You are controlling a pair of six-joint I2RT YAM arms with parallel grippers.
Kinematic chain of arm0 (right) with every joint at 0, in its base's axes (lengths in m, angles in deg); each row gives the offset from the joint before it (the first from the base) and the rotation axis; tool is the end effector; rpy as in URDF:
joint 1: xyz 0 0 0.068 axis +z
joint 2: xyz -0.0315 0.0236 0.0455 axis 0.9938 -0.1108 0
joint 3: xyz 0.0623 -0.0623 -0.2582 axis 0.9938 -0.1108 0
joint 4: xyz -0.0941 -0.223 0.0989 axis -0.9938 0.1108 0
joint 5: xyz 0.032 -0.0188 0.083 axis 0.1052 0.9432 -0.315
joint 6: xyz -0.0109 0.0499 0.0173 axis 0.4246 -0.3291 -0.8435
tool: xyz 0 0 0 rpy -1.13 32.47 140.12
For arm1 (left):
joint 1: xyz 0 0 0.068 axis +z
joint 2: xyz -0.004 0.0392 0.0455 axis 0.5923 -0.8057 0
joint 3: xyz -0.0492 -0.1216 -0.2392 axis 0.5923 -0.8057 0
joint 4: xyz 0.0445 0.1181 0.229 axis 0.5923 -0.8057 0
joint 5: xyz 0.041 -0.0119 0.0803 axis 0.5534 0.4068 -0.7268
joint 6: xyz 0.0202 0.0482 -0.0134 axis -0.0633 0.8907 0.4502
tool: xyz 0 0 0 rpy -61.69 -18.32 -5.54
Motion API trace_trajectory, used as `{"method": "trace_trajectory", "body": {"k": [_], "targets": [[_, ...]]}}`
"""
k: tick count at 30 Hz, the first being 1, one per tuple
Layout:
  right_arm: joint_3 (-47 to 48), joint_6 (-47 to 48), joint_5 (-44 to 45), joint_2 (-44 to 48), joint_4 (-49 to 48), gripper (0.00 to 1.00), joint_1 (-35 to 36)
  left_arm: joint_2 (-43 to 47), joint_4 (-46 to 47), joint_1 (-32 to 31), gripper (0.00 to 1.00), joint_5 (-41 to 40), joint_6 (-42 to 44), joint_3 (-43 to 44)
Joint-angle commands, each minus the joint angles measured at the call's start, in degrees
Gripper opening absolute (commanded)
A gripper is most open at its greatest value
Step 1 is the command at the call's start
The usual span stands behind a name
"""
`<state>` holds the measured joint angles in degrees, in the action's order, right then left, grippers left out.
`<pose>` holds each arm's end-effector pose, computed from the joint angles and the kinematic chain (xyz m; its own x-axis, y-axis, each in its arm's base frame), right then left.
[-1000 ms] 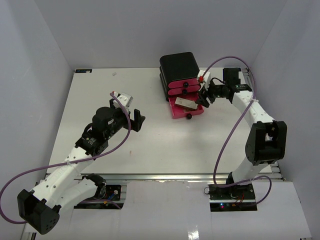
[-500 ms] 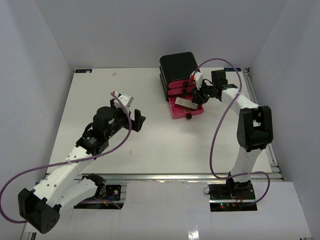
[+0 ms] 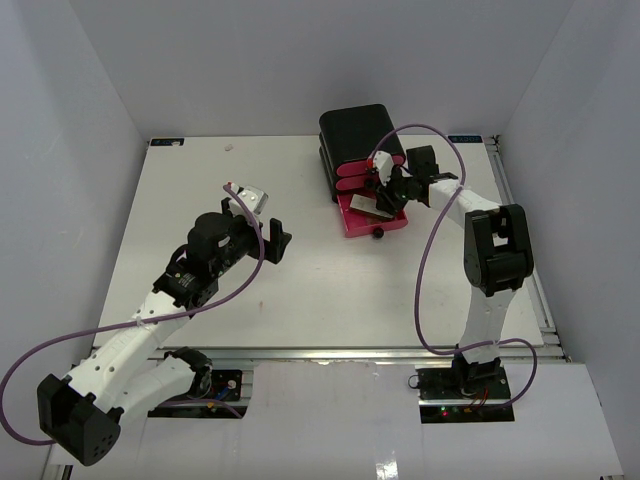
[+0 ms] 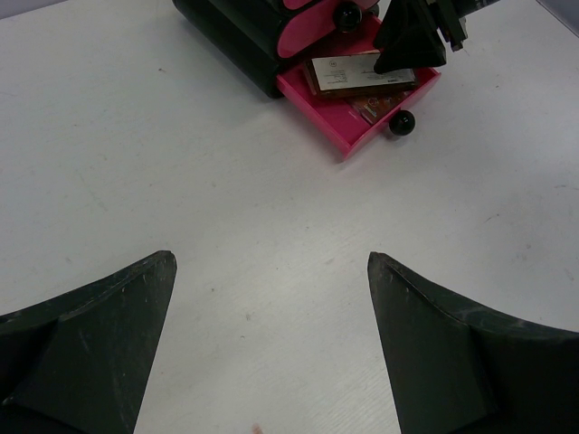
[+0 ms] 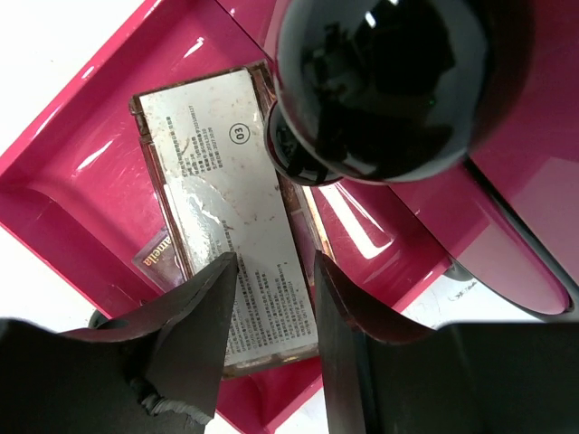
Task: Organize the makeup
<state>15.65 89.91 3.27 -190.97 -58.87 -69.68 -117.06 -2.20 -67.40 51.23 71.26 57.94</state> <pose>0.4216 0.1198 0.2018 -0.2366 -0.6330 -0.7371 -0.8139 0.5435 -0.2055 0.1817 -0.1111 0.3147 -0.2999 0.1026 -0.9484 0.5282 0.8458 -0.0755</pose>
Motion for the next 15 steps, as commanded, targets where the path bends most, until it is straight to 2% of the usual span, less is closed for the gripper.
{"method": "trace_trajectory", "body": {"k": [1, 15], "targets": [[1.0, 0.2, 1.7, -0.7, -1.8, 0.46, 0.3, 0.4, 0.8, 0.4, 0.98, 1.0, 0.5, -0.3], [2.7, -0.1, 4.6, -2.9, -1.4, 0.47, 1.1, 0.3, 0.8, 0.4, 0.98, 0.9, 0.5, -0.3]]}}
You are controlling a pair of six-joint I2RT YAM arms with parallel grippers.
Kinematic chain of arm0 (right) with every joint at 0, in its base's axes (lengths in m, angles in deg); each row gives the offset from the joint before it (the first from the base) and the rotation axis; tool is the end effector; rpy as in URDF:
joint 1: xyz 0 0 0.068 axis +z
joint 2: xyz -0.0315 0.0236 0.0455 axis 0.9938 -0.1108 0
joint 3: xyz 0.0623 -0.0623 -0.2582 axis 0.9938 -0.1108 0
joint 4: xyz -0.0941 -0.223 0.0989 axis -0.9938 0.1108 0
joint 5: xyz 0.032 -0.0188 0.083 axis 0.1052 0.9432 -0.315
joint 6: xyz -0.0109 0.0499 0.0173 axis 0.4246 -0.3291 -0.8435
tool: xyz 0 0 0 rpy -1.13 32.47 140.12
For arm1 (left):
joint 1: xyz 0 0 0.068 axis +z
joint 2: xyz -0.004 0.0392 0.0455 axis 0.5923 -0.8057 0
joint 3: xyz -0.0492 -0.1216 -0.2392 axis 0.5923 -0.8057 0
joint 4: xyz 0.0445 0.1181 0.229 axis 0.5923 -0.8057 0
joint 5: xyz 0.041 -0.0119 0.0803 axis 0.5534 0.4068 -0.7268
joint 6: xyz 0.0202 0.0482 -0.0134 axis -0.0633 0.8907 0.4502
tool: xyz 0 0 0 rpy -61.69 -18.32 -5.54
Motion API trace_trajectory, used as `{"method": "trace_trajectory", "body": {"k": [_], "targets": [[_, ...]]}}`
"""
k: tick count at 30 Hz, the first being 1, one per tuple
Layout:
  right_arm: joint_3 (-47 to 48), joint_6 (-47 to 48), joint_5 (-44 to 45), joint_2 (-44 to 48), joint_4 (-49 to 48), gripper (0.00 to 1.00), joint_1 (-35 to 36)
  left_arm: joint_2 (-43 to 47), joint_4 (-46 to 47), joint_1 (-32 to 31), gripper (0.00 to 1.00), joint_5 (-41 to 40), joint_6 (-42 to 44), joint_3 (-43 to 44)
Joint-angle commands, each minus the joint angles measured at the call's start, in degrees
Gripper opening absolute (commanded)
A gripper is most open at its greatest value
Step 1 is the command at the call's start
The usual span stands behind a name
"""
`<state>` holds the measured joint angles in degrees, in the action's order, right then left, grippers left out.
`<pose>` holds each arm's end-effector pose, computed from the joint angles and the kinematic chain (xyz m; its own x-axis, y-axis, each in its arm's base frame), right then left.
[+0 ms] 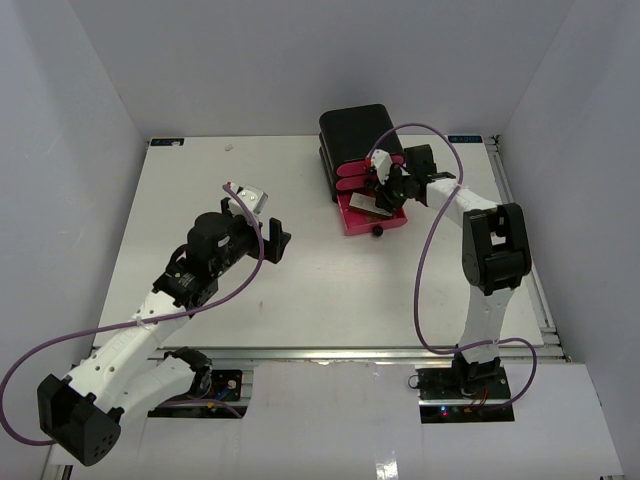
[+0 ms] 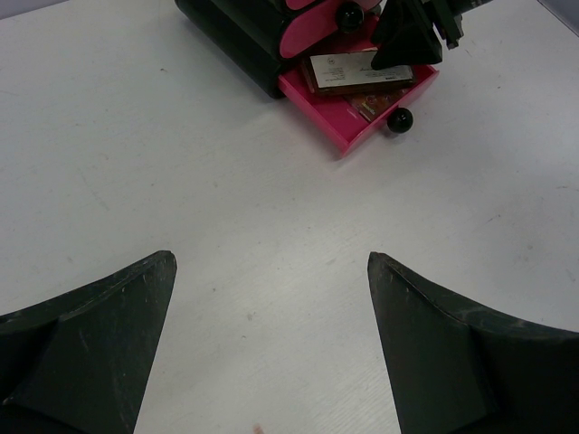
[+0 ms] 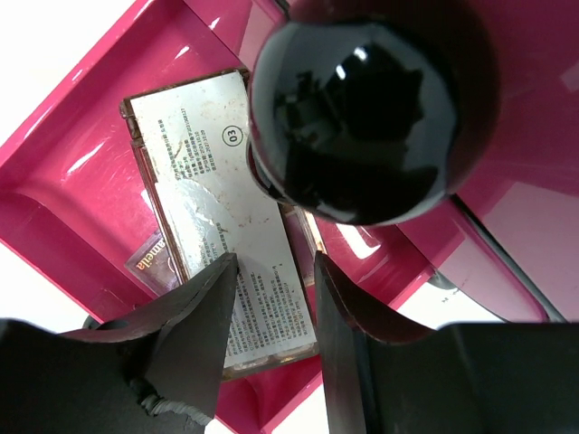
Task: Organize the makeup
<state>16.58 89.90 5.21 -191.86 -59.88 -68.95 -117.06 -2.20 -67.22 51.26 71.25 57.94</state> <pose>0.4257 0.1255 0.2014 -0.2267 -0.6437 -0.7309 -0.8024 0.5488 -0.2344 0.1820 -0.1105 0.3147 -0.3003 0.1015 -0.9484 0.5259 0.8472 -0.0758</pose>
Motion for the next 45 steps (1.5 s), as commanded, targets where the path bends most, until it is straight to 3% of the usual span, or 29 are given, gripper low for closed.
{"method": "trace_trajectory", "body": {"k": [1, 10, 20, 23, 28, 32, 38, 45], "targets": [[2.0, -0.2, 2.9, -2.0, -0.4, 0.47, 0.3, 0.3, 0.8, 0.2, 0.98, 0.9, 0.5, -0.3], [2.6, -3.4, 7.6, -0.5, -4.3, 0.50, 0.4, 0.3, 0.8, 0.3, 0.98, 0.9, 0.5, -0.3], [-3.0, -3.6, 2.3, 7.8, -5.5, 0.52, 0.4, 0.4, 0.8, 0.3, 0.98, 0.9, 0.5, -0.3], [-6.8, 0.9, -4.1, 12.8, -4.3, 0.54, 0.4, 0.6, 0.8, 0.3, 0.98, 0.9, 0.5, -0.3], [-11.2, 18.0, -16.1, 18.7, 9.9, 0.56, 0.5, 0.7, 0.8, 0.3, 0.98, 1.4, 0.4, -0.3], [-13.5, 29.5, -13.1, 19.1, 16.5, 0.55, 0.6, 0.8, 0.8, 0.3, 0.98, 1.6, 0.4, -0.3], [-18.0, 43.2, -4.4, 19.1, 15.3, 0.55, 0.7, 0.8, 0.8, 0.3, 0.98, 1.3, 0.4, -0.3], [-18.2, 42.2, 2.0, 14.2, 8.4, 0.54, 1.3, 0.8, 0.8, 0.4, 0.98, 1.3, 0.4, -0.3]]}}
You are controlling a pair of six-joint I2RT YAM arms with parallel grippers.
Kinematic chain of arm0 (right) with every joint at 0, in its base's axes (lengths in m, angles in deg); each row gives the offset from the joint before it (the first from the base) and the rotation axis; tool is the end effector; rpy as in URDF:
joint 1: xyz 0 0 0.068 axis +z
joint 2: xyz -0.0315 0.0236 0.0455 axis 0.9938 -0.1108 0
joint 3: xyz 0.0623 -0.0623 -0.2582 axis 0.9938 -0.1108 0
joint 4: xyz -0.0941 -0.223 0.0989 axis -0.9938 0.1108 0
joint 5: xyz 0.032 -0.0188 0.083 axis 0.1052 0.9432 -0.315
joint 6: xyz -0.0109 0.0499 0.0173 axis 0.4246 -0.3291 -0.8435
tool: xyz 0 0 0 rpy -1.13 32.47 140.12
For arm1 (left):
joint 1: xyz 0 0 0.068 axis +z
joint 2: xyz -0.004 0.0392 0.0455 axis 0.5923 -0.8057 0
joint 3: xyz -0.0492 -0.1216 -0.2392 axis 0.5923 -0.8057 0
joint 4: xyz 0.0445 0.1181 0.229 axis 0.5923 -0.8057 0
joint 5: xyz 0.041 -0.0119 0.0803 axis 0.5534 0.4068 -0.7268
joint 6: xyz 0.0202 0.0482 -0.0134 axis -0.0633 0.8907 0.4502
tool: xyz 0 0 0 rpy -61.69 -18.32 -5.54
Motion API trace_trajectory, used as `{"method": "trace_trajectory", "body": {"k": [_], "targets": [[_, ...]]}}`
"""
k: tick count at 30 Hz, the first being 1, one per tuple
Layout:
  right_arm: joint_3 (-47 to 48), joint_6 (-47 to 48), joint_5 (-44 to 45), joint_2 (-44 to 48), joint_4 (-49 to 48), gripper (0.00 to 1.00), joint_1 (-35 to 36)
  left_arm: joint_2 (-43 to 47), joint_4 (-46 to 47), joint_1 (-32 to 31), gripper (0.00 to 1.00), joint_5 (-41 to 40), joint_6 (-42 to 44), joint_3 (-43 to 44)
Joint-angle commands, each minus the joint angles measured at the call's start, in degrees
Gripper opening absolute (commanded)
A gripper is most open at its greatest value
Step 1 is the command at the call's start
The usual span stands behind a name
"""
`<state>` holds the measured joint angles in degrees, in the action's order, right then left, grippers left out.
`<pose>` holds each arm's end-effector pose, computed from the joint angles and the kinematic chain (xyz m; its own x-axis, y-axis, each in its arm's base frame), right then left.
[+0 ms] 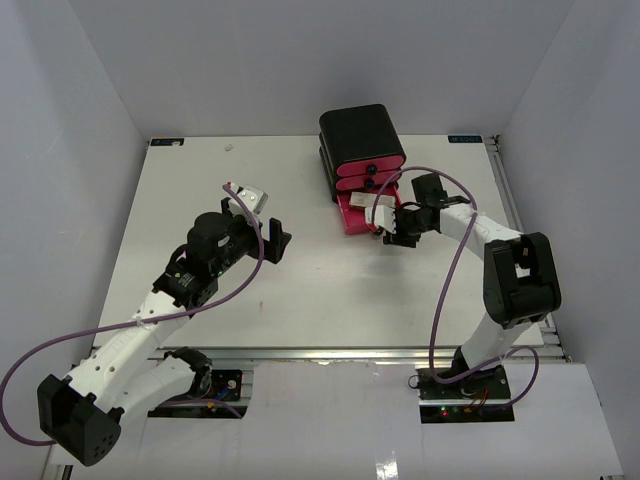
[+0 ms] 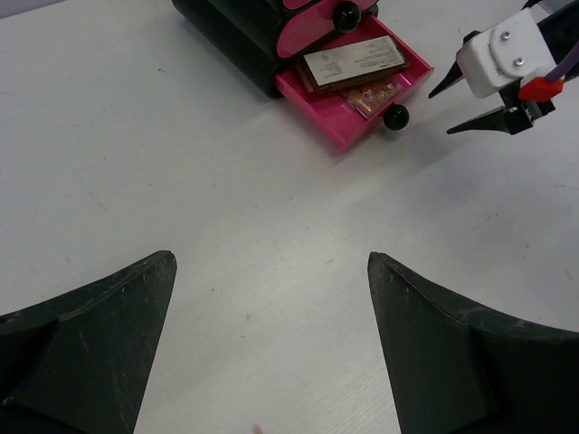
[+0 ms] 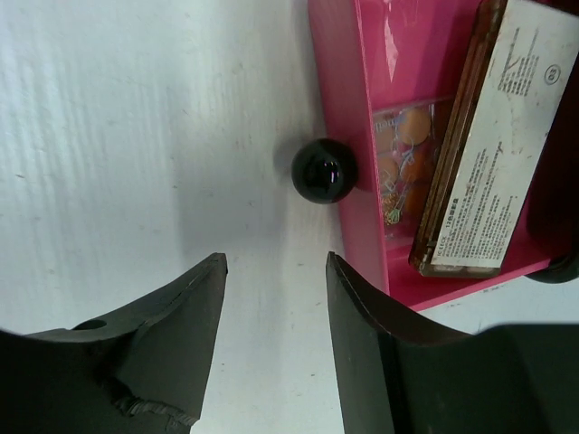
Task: Organize the makeup
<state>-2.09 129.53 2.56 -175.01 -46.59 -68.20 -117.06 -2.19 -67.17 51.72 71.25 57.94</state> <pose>0.3277 0.1060 0.1974 0.2564 -0.8481 -0.4637 -0.9043 -0.0412 -0.4248 0.1819 -0.1106 0.3147 -0.3007 0.1015 -0.9483 0.5315 0.8434 -0.0783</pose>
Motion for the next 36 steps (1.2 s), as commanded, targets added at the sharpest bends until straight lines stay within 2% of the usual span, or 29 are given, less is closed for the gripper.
{"method": "trace_trajectory", "body": {"k": [1, 10, 24, 36], "targets": [[0.3, 2.0, 5.2, -3.4, -6.0, 0.54, 0.8, 0.8, 0.7, 0.4, 0.98, 0.8, 0.4, -0.3], [2.4, -2.7, 10.7, -10.0, -15.9, 0.55, 5.5, 0.6, 0.8, 0.4, 0.98, 0.4, 0.6, -0.3], [8.2, -16.4, 15.9, -14.2, -28.3, 0.57, 5.8, 0.3, 0.8, 0.5, 0.98, 0.7, 0.6, -0.4], [6.8, -21.5, 15.6, -15.2, -36.0, 0.77, 6.0, -0.2, 0.8, 0.7, 0.98, 0.8, 0.6, -0.3]]}}
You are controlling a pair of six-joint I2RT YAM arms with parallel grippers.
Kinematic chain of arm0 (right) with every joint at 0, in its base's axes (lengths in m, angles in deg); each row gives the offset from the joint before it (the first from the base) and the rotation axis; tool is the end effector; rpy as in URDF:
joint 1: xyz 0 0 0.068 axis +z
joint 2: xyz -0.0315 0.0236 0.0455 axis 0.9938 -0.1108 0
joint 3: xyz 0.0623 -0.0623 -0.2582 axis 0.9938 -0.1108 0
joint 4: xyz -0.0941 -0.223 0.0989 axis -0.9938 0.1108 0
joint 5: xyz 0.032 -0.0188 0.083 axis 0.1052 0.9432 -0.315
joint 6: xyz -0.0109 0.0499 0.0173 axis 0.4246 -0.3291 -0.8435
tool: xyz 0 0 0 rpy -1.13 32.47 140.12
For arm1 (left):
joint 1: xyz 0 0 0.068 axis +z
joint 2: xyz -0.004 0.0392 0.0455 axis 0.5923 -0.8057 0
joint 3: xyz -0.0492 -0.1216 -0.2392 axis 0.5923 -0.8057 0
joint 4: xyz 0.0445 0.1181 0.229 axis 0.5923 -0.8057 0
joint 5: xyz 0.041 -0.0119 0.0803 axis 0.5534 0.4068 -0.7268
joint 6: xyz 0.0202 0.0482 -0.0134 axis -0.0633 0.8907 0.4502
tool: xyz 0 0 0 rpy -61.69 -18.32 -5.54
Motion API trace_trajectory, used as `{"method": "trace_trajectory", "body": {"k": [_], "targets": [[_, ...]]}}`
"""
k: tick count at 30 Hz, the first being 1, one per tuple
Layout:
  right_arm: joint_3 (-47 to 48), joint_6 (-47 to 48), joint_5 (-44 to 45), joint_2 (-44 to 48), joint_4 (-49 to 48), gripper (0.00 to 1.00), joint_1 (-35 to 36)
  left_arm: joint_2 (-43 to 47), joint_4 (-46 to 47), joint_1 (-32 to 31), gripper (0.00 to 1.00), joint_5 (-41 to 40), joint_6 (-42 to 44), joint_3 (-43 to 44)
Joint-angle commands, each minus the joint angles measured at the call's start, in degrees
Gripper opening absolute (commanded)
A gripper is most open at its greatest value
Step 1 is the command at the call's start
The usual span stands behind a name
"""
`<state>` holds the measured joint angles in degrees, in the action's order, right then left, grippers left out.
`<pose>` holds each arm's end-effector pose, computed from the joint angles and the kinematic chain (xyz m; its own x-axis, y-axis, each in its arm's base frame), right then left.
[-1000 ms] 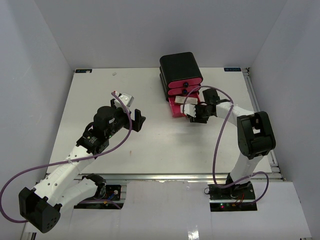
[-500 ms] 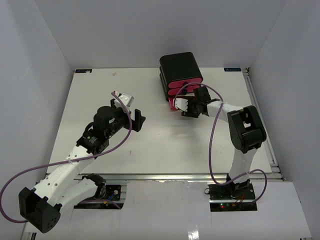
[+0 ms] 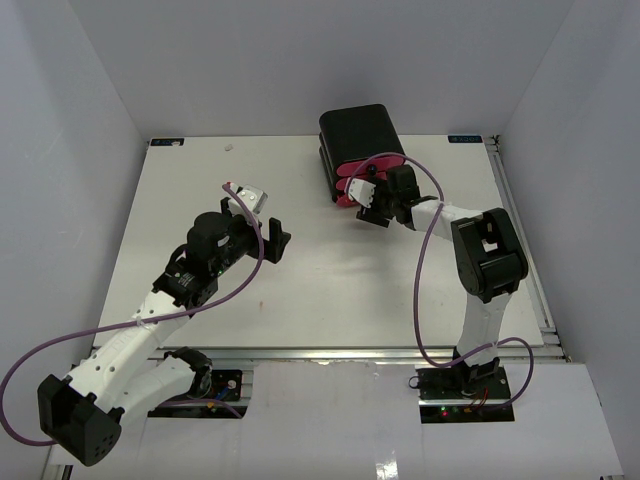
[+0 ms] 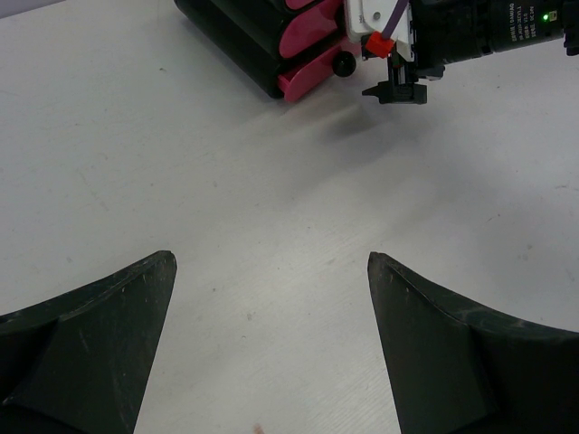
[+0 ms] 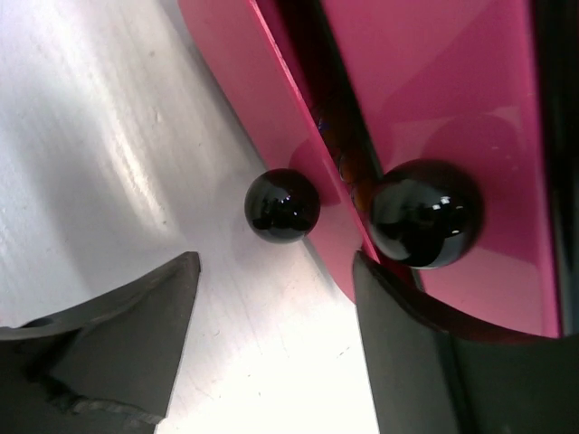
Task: Organize the makeup
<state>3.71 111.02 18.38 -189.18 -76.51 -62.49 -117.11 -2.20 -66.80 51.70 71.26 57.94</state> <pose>0.3933 0.1581 0.1729 0.1090 -0.8630 -0.4934 -0.7280 0.2687 -0.6307 0.1828 -0.1095 0.3145 -0.3021 0.1002 -0.9480 0.5257 0.8471 -0.0780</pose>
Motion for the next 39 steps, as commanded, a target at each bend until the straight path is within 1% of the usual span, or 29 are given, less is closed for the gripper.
{"method": "trace_trajectory", "body": {"k": [1, 5, 9, 13, 17, 21, 25, 28, 29, 30, 32, 34, 39], "targets": [[1.2, -3.5, -0.3, -1.0, -6.3, 0.79, 0.3, -0.2, 0.8, 0.3, 0.98, 0.8, 0.6, -0.4], [1.8, -4.4, -1.2, -1.1, -6.5, 0.91, 0.4, -0.3, 0.8, 0.4, 0.98, 0.7, 0.6, -0.4], [1.7, -3.5, -1.0, -1.0, -5.9, 0.97, 0.4, -0.3, 0.8, 0.4, 0.98, 0.8, 0.6, -0.3], [1.4, -2.7, -1.1, 0.4, -4.4, 0.97, 0.4, -0.3, 0.8, 0.5, 0.98, 0.8, 0.6, -0.3], [0.7, -3.2, -2.3, 3.6, -1.6, 0.97, 0.4, -0.2, 0.8, 0.5, 0.98, 0.8, 0.6, -0.4], [0.0, -3.0, -6.0, 7.2, 3.1, 0.96, 0.3, 0.1, 0.8, 0.5, 0.98, 0.9, 0.6, -0.3], [-1.5, 0.2, -9.6, 9.2, 8.3, 0.93, 0.3, 0.2, 0.8, 0.5, 0.98, 0.9, 0.6, -0.3], [-2.1, 4.1, -11.9, 9.7, 11.7, 0.89, 0.1, 0.3, 0.8, 0.5, 0.98, 1.0, 0.6, -0.3], [-1.7, 6.2, -12.5, 9.4, 13.0, 0.81, 0.1, 0.3, 0.8, 0.5, 0.98, 1.0, 0.5, -0.3], [-0.8, 8.6, -13.6, 8.7, 15.9, 0.76, 0.1, 0.3, 0.8, 0.5, 0.98, 1.0, 0.6, -0.3], [0.8, 10.2, -14.0, 7.4, 18.5, 0.54, 0.1, 0.2, 0.8, 0.5, 0.98, 1.0, 0.6, -0.3], [2.3, 11.0, -13.6, 5.8, 19.7, 0.48, 0.1, 0.2, 0.8, 0.5, 0.98, 1.0, 0.6, -0.3], [6.2, 12.3, -10.6, 1.7, 19.8, 0.46, 0.1, 0.2, 0.8, 0.5, 0.98, 0.8, 0.6, -0.3]]}}
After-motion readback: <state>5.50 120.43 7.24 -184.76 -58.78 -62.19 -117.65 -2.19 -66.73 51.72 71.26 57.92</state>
